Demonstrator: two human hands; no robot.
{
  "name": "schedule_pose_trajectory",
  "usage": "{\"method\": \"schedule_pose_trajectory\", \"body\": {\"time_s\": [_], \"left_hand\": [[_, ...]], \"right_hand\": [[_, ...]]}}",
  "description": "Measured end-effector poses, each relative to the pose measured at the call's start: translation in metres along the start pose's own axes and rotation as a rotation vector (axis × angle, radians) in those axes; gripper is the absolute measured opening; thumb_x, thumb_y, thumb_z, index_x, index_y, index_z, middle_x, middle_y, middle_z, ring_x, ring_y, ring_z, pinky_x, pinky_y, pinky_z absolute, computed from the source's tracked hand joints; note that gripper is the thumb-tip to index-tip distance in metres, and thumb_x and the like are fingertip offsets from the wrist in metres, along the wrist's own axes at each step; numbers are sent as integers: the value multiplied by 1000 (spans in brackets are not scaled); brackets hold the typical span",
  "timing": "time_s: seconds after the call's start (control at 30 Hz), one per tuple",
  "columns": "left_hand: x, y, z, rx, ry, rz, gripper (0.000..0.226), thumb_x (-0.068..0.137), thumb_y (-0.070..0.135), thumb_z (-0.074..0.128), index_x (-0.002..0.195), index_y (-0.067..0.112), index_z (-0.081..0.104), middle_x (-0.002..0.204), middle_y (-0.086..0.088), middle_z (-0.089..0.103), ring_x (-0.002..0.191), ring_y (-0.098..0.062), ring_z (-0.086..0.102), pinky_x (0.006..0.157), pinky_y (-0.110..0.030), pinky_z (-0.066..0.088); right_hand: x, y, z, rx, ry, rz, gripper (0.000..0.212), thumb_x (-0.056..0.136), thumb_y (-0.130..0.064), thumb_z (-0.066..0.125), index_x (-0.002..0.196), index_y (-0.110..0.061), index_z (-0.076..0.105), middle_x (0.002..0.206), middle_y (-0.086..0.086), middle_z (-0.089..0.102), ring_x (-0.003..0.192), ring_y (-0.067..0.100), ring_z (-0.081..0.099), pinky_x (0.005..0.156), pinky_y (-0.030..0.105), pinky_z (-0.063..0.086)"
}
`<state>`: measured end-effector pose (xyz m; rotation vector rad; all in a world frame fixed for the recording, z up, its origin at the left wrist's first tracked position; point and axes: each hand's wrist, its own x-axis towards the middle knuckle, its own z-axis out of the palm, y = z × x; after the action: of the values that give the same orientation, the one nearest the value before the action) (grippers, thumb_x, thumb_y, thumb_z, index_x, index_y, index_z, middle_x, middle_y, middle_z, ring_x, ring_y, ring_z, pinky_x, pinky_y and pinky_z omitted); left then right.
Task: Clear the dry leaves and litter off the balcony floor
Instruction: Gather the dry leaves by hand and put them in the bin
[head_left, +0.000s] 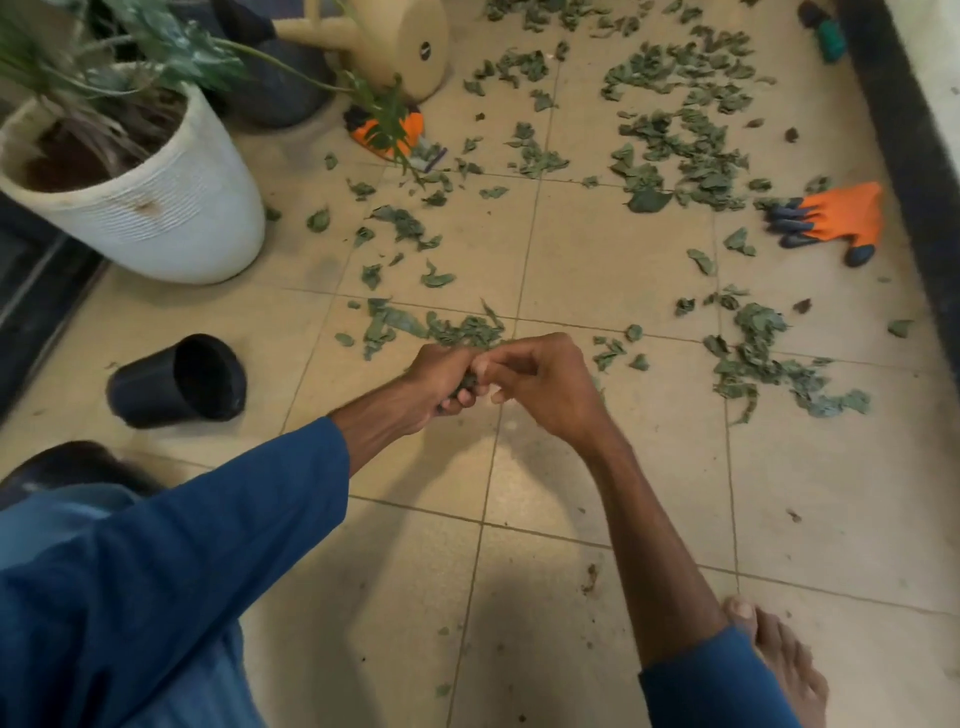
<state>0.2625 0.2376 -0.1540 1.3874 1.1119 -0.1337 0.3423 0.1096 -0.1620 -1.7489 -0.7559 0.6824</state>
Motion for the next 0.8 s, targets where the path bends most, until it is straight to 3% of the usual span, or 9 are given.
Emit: {"method": "schedule_pose_trajectory", "body": {"time_s": [0.07,0.2,0.27,0.4,0.5,0.6,0.7,0.77,0.8], "left_hand": [[-2,-2,-10,15,16,11,28,100,16,50,74,11,59,56,-3,55,38,-10,38,34,-16,21],[-10,-5,-22,16,-16,25,36,103,21,54,69,14,55,50,2,53,39,-11,39,34,-17,22],[-13,-7,-26,36,-24,34,35,104,23,54,70,13,57,52,1,53,39,-11,40,34,-18,23],[-16,-11,-34,102,-45,32,34,104,23,52,72,13,58,57,-2,54,40,-11,41,34,-19,24],[-17,-13,-35,132,-63,23,33,104,24,52,73,13,58,58,-1,55,39,-10,41,34,-18,24],[-18,-13,-33,149,-81,27,31,103,24,53,75,12,59,60,-2,57,40,-10,42,34,-18,26],[-19,-11,-31,160,-96,31,31,102,23,53,74,13,59,58,-1,57,40,-10,42,34,-18,27],[-18,-9,-28,166,-109,33,32,102,24,54,73,13,60,57,0,58,40,-10,43,34,-18,27],[-17,-9,-27,170,-116,34,32,103,24,54,74,13,60,57,0,58,40,-10,44,34,-18,28]], "right_hand": [[4,11,-9,28,48,45,11,90,-9,75,99,-7,79,86,4,78,74,14,75,66,27,61],[12,56,-39,-364,259,164,12,87,0,73,94,-8,78,90,6,77,62,5,66,54,9,51],[17,73,-49,-504,293,243,11,86,2,72,94,-5,77,91,10,76,63,10,64,57,14,51],[32,94,-47,-757,172,317,29,78,-10,86,106,-6,76,103,14,75,84,27,71,73,29,52],[42,99,-50,-743,183,353,25,79,-8,85,103,-6,76,104,15,73,80,25,68,69,27,52],[44,99,-58,-674,175,357,17,79,-1,81,96,-4,78,97,11,75,74,15,62,64,20,45],[41,95,-73,-524,185,360,18,76,-5,85,93,-6,79,94,7,75,73,10,63,59,11,43],[36,88,-85,-389,208,366,19,76,-7,86,94,-7,79,91,4,74,71,5,63,62,8,47],[33,84,-92,-323,223,374,19,77,-8,86,95,-8,79,90,5,75,72,9,65,68,13,53]]}}
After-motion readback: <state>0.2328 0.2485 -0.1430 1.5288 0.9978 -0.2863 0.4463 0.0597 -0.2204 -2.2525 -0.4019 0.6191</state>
